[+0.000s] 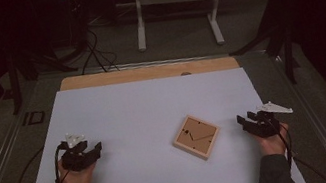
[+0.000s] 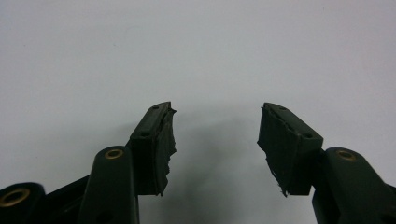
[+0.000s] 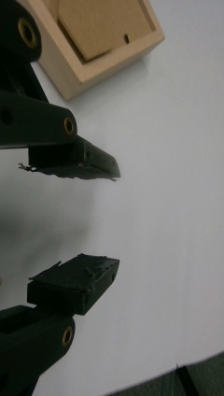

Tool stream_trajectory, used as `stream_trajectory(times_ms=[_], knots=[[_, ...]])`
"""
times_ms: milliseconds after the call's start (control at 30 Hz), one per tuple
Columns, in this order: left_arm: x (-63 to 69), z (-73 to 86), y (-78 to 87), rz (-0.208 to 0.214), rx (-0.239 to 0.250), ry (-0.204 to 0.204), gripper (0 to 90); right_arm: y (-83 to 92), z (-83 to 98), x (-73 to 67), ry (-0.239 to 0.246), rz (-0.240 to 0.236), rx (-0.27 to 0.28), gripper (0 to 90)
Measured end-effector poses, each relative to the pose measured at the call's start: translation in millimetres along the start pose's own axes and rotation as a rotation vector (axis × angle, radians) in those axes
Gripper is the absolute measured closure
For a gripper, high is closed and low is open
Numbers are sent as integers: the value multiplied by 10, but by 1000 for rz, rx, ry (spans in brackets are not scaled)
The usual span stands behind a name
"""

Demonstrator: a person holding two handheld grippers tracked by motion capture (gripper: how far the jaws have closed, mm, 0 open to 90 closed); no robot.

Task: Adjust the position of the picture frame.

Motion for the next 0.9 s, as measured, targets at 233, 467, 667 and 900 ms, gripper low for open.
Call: stream_trajectory(times_ms=[233,467,667,900], knots=[[38,-11,3,8,7,-3,457,-52,11,-159,8,-70,-16,585],[92,-17,3,34,9,-17,483,-110,26,-340,51,-109,-25,843],[129,-25,21,47,18,-23,495,-164,44,-516,113,-124,-43,894],[212,-43,54,82,35,-46,540,-207,86,-582,132,-138,-76,895]])
Point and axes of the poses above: each handheld gripper's, and its own axes: y roughly backward along the jaws, z roughly out of its underside, x roughly to its right, the point moved 5 cm from there along -y, roughly forward along the jaws, and after that the axes turned 5 degrees about -y, right-handed, at the moved point
